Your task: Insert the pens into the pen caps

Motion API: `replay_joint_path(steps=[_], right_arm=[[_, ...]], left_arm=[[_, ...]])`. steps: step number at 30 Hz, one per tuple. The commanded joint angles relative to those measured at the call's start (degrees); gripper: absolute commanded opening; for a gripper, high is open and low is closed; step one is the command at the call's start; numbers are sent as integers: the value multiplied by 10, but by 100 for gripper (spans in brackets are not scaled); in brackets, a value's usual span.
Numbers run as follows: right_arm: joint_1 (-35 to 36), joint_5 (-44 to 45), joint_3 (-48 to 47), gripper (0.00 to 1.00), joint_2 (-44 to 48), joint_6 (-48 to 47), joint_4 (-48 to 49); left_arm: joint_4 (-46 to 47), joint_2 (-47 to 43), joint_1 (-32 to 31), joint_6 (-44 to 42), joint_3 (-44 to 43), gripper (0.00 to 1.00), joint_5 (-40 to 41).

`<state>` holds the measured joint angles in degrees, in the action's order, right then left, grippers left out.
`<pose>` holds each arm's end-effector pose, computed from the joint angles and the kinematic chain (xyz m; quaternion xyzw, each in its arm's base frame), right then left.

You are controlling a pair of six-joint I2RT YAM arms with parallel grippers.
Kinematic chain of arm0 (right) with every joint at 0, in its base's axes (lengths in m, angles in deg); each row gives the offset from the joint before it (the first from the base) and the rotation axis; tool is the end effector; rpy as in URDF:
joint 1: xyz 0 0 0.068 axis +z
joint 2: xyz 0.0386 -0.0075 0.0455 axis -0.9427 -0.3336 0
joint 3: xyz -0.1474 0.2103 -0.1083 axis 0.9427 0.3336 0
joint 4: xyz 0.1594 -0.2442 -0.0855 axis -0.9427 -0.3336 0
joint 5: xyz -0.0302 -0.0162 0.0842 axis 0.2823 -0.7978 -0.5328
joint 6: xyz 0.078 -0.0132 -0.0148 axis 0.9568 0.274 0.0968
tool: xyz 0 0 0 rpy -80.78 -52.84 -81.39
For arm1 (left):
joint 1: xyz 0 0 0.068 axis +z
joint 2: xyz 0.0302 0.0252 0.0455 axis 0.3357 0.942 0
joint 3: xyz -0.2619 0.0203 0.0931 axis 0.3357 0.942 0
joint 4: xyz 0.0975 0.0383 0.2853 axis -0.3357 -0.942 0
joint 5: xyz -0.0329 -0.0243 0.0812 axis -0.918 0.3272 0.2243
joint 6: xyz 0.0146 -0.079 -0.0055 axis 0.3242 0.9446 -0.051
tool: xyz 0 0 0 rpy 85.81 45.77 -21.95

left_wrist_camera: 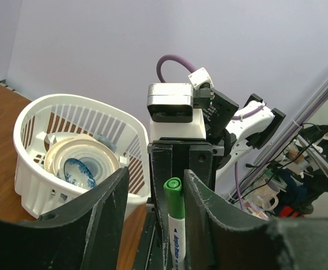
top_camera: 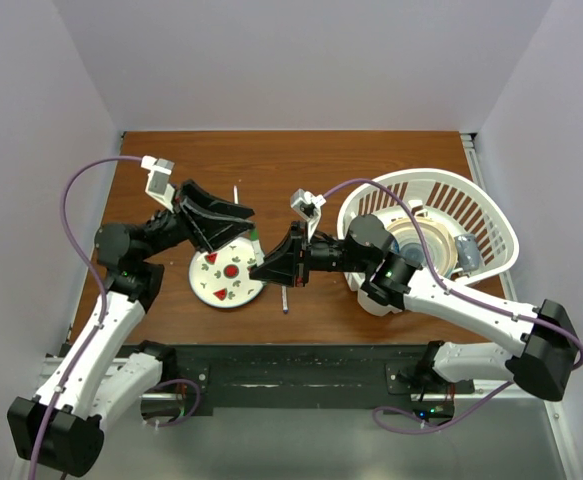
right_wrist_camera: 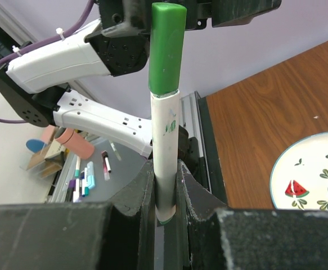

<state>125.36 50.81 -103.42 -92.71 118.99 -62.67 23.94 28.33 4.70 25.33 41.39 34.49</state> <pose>0.1707 0.3076 0.3480 -0.3243 0.5932 0.6312 0.3802 0.2134 -0.1140 0.4009 0.1961 0.5510 -0.6398 0.4986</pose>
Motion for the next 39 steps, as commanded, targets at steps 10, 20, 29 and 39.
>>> replay_joint_path(steps=[10,20,29,39], right_arm=[[5,6,-22,0,-19,2,-1],[3,45,-31,0,-22,-3,-7],[3,73,-57,0,-37,-10,-10],[3,70,-56,0,-28,-28,-43]], left_arm=[[10,5,-1,20,-2,29,-7],[18,-14,-3,44,54,0,-22],[12,-42,-5,43,100,0,-21],[-91,-42,-5,-21,7,39,-15]])
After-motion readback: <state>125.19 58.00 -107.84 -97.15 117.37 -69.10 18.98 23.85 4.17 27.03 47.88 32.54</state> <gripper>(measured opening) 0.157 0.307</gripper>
